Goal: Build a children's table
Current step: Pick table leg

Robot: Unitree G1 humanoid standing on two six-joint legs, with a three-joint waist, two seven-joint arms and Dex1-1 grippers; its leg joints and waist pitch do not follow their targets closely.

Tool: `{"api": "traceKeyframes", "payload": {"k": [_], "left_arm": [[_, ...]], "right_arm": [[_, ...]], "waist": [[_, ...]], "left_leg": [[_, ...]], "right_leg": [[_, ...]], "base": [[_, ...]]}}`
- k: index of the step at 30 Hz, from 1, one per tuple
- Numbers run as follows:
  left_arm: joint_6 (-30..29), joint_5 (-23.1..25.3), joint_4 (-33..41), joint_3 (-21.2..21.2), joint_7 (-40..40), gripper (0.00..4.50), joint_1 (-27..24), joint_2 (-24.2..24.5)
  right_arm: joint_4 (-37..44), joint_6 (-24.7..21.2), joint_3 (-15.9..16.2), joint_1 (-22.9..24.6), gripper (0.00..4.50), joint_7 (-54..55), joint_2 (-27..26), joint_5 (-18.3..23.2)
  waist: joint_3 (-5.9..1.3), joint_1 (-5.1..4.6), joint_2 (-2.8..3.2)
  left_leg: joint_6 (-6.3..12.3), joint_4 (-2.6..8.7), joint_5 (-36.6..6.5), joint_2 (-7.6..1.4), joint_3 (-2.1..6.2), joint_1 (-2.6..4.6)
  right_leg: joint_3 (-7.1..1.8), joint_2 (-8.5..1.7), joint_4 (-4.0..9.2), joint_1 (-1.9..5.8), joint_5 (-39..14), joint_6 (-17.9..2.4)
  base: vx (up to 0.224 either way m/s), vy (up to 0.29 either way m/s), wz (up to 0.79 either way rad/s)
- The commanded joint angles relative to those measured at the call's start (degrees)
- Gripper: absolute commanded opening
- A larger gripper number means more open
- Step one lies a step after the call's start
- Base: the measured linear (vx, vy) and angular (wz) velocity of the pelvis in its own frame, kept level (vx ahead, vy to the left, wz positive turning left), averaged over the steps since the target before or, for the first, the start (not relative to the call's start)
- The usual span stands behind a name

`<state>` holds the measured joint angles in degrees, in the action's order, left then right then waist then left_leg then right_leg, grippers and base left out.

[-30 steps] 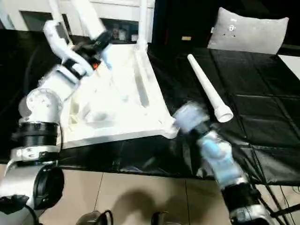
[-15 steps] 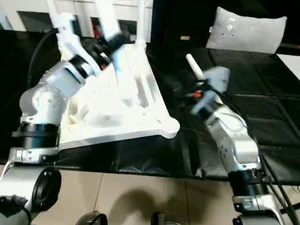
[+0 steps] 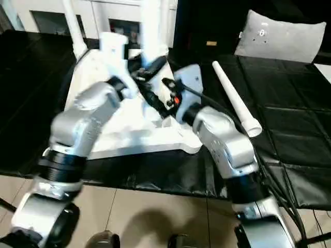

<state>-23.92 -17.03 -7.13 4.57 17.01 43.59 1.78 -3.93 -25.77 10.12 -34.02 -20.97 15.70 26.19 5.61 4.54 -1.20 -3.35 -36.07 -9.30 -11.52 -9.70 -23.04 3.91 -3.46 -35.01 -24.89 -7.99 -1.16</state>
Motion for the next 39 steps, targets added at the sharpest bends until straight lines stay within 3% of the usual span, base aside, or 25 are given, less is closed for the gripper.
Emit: {"api": "traceKeyframes", "payload": {"k": [1, 14, 21, 26, 30, 31, 34, 39], "left_arm": [[0.17, 0.95, 1.53, 0.86, 0.12, 1.91, -0.06, 0.04], [-0.21, 2.40, 3.11, 1.99, 0.80, 1.91, -0.78, 0.48], [-2.53, 0.81, 5.09, 3.38, 3.61, 1.91, -1.30, 0.46], [-3.65, -0.29, 5.87, 3.03, 4.44, 1.91, -1.34, 0.28], [-5.03, -3.36, 6.22, 0.36, 4.66, 1.91, -1.10, -0.85], [-5.25, -3.64, 6.22, -0.28, 4.33, 2.26, -0.96, -1.12], [-5.86, -4.92, 6.31, -1.11, 4.89, 2.61, -0.81, -1.50], [-9.96, -12.16, 8.54, -4.16, 7.74, 2.61, -0.83, -3.25]], "right_arm": [[-0.35, -1.24, -0.42, -0.92, 3.64, 0.73, -0.15, -0.31], [-1.12, -6.92, -2.65, -1.10, 2.60, 1.31, -2.52, 0.71], [-2.11, -9.74, -4.29, -1.19, 2.01, 1.41, -3.59, 1.39], [-2.35, -10.78, -5.66, -1.11, 1.92, 2.21, -4.42, 1.57], [-2.07, -9.62, -6.56, -1.03, 1.91, 2.87, -5.27, 1.32], [-1.83, -10.48, -6.46, -1.09, 1.91, 2.37, -5.26, 1.66], [-1.52, -11.07, -6.44, -1.08, 1.91, 2.20, -5.42, 1.55], [-0.75, -11.00, -6.16, -0.89, 1.91, 0.95, -5.86, 1.48]], "waist": [[-6.01, 0.01, -0.44], [-6.02, 0.27, -0.23], [-6.01, 0.28, -0.14], [-6.05, 0.27, -0.13], [-5.93, 0.24, -0.11], [-5.95, 0.27, -0.08], [-5.88, 0.26, -0.07], [-5.85, 0.27, -0.08]], "left_leg": [[-0.39, 3.95, -12.55, -0.64, 0.10, 1.01], [-0.94, 4.04, -12.51, -0.69, 0.09, 1.12], [-1.24, 4.12, -12.51, -0.77, 0.13, 1.20], [-1.37, 4.16, -12.48, -0.78, 0.18, 1.20], [-1.53, 4.18, -12.51, -0.75, 0.16, 1.19], [-1.47, 4.15, -12.46, -0.74, 0.13, 1.22], [-1.47, 4.18, -12.84, -0.73, 0.14, 1.28], [-1.49, 4.19, -12.77, -0.75, 0.20, 1.24]], "right_leg": [[-1.97, -3.48, 4.92, 3.56, -22.71, -3.35], [-2.03, -3.52, 4.87, 3.53, -21.96, -3.68], [-2.06, -3.51, 4.75, 3.49, -21.18, -4.02], [-2.06, -3.54, 4.71, 3.54, -21.14, -4.00], [-2.07, -3.57, 4.68, 3.51, -20.92, -4.43], [-2.10, -3.57, 4.75, 3.52, -20.79, -4.40], [-2.07, -3.52, 4.76, 3.46, -20.96, -4.32], [-2.01, -3.53, 4.73, 3.50, -21.44, -4.13]], "base": [[0.000, 0.000, 0.00], [0.000, 0.000, 0.00], [0.000, 0.000, 0.00], [0.000, 0.000, 0.00], [0.000, 0.000, 0.00], [0.000, 0.000, 0.00], [0.000, 0.000, 0.00], [0.000, 0.000, 0.00]]}}
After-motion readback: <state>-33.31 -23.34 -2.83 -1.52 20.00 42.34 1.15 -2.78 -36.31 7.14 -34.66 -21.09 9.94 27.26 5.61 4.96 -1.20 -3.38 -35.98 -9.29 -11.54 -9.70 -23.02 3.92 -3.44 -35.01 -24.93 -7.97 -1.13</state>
